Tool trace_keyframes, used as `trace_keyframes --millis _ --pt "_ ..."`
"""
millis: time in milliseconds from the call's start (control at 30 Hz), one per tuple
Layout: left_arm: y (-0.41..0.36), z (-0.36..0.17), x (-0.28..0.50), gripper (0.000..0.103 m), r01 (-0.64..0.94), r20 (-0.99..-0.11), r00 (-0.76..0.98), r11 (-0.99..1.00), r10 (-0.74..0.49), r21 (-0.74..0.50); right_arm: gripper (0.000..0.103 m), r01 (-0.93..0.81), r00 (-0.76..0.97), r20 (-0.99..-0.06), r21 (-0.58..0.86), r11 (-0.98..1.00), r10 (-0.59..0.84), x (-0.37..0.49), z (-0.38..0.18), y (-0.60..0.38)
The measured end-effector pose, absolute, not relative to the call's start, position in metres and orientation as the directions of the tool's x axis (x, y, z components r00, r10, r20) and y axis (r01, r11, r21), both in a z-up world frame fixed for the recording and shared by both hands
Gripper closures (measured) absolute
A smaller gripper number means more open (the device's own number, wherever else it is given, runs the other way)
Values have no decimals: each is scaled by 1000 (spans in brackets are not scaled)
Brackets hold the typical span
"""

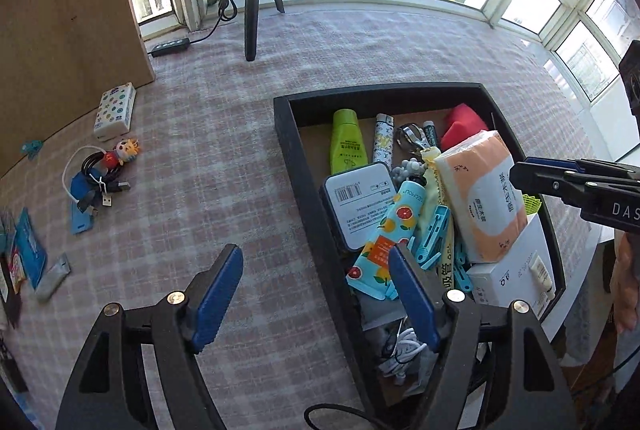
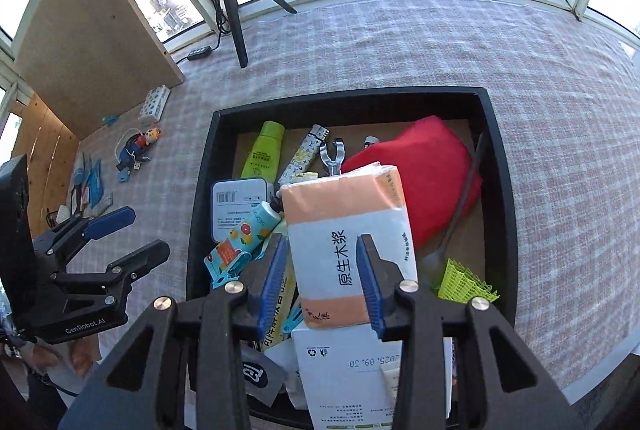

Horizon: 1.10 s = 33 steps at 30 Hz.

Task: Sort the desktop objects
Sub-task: 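Carry the clothespin and spoon into the black tray and open both grippers, then move both grippers back over the items on the tablecloth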

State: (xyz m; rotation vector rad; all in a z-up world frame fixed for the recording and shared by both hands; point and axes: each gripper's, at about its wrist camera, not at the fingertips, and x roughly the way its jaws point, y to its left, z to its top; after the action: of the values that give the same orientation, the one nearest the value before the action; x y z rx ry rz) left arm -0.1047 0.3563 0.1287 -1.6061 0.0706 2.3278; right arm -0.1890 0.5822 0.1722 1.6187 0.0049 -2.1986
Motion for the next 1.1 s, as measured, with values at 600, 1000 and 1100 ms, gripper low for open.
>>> trace_keyframes --millis 600,1000,1100 --pt "120 105 -110 30 104 -941 -329 -988 75 -115 67 586 -107 -890 305 -751 -444 -191 184 356" --pt "-4 66 -149 30 374 -957 -273 -905 102 -203 67 650 50 -888 377 -660 -458 -211 159 200" --pt "-21 52 -161 30 421 -963 -251 -884 104 -205 67 659 89 -896 381 -648 -436 -219 142 169"
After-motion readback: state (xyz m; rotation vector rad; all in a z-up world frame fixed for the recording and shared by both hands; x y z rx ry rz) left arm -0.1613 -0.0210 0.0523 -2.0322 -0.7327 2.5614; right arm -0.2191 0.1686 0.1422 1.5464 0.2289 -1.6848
